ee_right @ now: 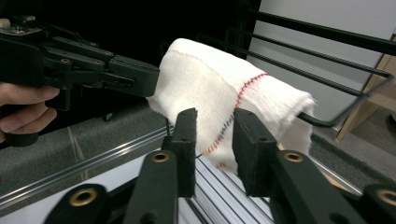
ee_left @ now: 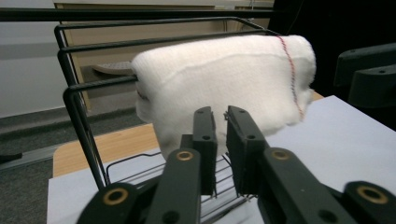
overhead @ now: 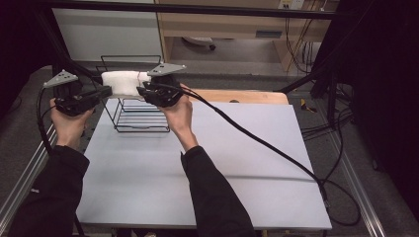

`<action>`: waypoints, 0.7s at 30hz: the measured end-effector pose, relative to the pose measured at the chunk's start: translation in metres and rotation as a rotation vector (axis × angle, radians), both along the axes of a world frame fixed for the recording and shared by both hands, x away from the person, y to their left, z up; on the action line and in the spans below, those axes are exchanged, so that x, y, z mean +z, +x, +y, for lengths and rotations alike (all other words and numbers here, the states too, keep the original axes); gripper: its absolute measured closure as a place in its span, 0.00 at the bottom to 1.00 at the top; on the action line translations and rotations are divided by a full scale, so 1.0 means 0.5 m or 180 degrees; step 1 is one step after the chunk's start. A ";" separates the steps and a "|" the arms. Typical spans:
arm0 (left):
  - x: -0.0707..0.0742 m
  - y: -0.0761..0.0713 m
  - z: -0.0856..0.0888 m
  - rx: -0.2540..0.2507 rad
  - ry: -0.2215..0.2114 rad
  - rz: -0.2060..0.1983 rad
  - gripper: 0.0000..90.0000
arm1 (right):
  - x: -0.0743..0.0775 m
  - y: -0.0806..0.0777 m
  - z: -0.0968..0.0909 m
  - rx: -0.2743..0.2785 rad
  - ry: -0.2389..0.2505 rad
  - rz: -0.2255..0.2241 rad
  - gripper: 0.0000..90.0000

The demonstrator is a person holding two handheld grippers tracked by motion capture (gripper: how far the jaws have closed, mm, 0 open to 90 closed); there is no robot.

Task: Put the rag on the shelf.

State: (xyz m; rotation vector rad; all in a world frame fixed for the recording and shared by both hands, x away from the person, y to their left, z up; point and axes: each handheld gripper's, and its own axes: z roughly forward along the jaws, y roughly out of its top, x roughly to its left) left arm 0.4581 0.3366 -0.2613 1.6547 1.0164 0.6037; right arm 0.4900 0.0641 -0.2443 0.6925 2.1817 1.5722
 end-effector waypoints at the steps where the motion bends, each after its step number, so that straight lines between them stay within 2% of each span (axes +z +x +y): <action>1: -0.003 -0.007 -0.002 -0.0028 0.0011 -0.0009 0.87 | 0.001 -0.003 -0.005 0.0005 -0.0003 0.0016 0.72; 7: -0.024 -0.035 -0.006 -0.0115 0.0117 0.0014 0.69 | -0.006 -0.031 -0.060 0.0016 -0.0035 0.0126 0.56; 10: -0.037 -0.049 -0.012 -0.0151 0.0178 0.0068 0.57 | -0.015 -0.042 -0.088 0.0017 -0.0062 0.0210 0.47; 16: -0.069 -0.073 -0.022 -0.0191 0.0181 0.0115 0.37 | -0.034 -0.067 -0.151 -0.0051 -0.0114 0.0210 0.23; 18: -0.086 -0.079 -0.025 -0.0204 0.0190 0.0158 0.32 | -0.041 -0.073 -0.170 -0.0093 -0.0086 0.0208 0.17; 21: -0.106 -0.085 -0.028 -0.0216 0.0211 0.0208 0.25 | -0.056 -0.080 -0.208 -0.0101 -0.0010 0.0331 0.14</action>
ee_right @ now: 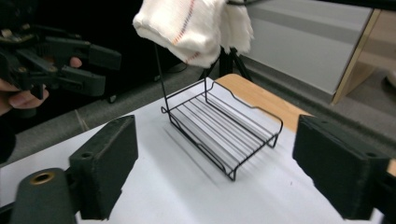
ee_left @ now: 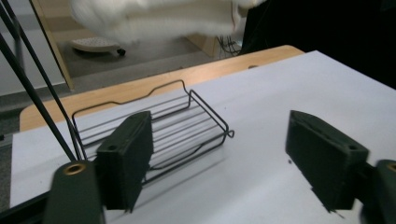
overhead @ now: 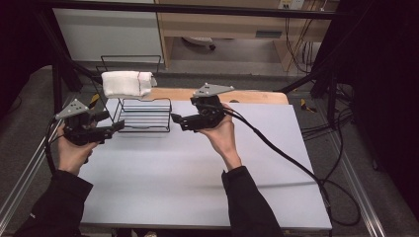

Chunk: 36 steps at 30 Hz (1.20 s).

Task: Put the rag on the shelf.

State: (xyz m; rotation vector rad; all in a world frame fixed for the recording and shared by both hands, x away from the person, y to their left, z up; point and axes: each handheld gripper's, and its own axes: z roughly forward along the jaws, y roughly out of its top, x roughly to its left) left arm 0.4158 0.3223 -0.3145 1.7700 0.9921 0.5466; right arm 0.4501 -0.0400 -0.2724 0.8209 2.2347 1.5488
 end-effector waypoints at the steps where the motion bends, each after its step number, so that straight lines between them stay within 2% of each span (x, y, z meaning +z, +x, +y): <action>1: -0.009 -0.002 -0.002 0.0001 0.0016 0.0016 0.22 | -0.004 -0.001 -0.008 -0.0012 0.0001 0.0031 0.12; 7: -0.048 -0.018 -0.016 -0.0076 0.0109 0.0117 0.11 | -0.045 -0.014 -0.073 -0.0042 -0.0011 0.0146 0.05; 10: -0.066 -0.026 -0.026 -0.0099 0.0149 0.0145 0.08 | -0.069 -0.021 -0.100 -0.0049 -0.0066 0.0178 0.02; 13: -0.085 -0.032 -0.035 -0.0142 0.0131 0.0186 0.07 | -0.094 -0.029 -0.128 -0.0057 -0.0040 0.0247 0.01; 18: -0.117 -0.042 -0.050 -0.0219 0.0197 0.0269 0.07 | -0.130 -0.048 -0.174 -0.0052 -0.0042 0.0307 0.00; 21: -0.133 -0.048 -0.055 -0.0255 0.0170 0.0281 0.07 | -0.151 -0.061 -0.203 -0.0079 -0.0041 0.0336 0.00; 24: -0.148 -0.054 -0.059 -0.0295 0.0199 0.0301 0.07 | -0.174 -0.071 -0.233 -0.0145 -0.0045 0.0410 0.00; 28: -0.170 -0.063 -0.058 -0.0319 0.0209 0.0338 0.07 | -0.205 -0.084 -0.274 -0.0184 0.0008 0.0492 0.00; 33: -0.194 -0.073 -0.055 -0.0351 0.0247 0.0409 0.07 | -0.247 -0.099 -0.317 -0.0205 -0.0050 0.0591 0.00; 36: -0.205 -0.076 -0.052 -0.0350 0.0271 0.0437 0.07 | -0.269 -0.109 -0.341 -0.0230 -0.0031 0.0637 0.00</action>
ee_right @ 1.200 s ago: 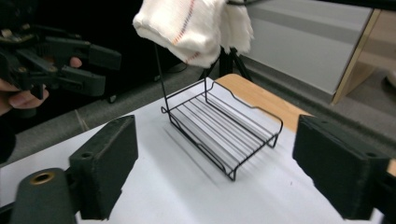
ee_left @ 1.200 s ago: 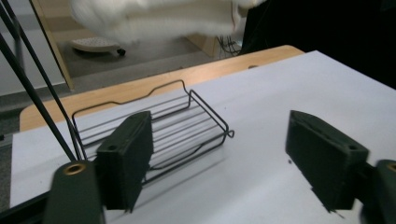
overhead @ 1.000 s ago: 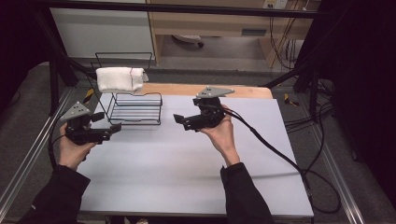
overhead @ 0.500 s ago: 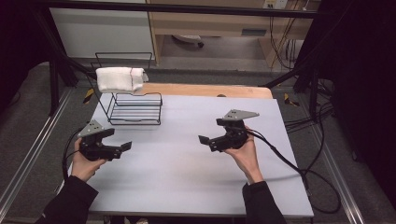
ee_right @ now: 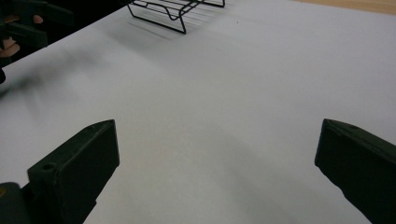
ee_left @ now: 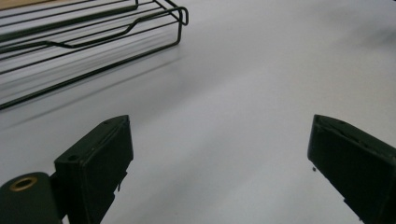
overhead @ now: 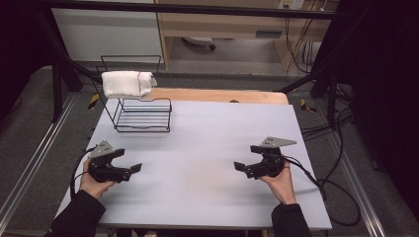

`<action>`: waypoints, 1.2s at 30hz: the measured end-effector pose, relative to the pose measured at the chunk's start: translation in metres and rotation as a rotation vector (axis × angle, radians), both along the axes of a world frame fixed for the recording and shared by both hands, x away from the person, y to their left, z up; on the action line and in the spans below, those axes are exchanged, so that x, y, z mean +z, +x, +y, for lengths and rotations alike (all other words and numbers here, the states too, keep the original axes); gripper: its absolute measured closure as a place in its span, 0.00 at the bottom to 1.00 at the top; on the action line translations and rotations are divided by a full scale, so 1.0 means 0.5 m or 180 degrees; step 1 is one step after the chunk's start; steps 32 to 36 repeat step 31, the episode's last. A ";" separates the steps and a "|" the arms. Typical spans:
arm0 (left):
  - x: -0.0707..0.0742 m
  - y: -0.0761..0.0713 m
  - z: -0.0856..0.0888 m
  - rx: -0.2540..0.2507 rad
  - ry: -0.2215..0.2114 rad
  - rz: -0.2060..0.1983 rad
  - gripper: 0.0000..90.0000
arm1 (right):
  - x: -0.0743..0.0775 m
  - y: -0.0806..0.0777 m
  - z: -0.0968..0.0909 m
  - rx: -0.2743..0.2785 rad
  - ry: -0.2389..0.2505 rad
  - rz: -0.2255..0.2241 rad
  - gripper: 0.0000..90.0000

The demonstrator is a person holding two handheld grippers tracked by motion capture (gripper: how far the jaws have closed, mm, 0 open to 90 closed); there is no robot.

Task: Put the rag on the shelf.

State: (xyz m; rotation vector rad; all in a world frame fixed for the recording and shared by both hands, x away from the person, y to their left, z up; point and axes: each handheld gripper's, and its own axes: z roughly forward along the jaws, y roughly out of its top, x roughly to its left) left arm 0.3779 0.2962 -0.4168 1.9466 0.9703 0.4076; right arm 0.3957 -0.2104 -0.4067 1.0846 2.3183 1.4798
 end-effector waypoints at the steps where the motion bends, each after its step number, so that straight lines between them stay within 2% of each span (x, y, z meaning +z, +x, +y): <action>1: -0.003 -0.001 0.000 0.0005 0.0008 0.0014 0.08 | -0.006 -0.004 -0.007 -0.0008 0.0001 0.0012 0.00; 8: -0.017 -0.006 0.001 -0.0047 0.0031 0.0056 0.08 | -0.044 -0.023 -0.058 -0.0061 -0.0082 0.0098 0.00; 17: -0.029 -0.016 -0.003 -0.0111 0.0085 0.0071 0.08 | -0.074 -0.045 -0.112 -0.0247 -0.0045 0.0177 0.00; 23: -0.034 -0.016 0.001 -0.0083 0.0054 0.0093 0.08 | -0.078 -0.053 -0.126 -0.0289 -0.0011 0.0163 0.00; 36: -0.035 -0.017 0.002 -0.0082 0.0052 0.0098 0.08 | -0.081 -0.054 -0.124 -0.0286 -0.0048 0.0214 0.00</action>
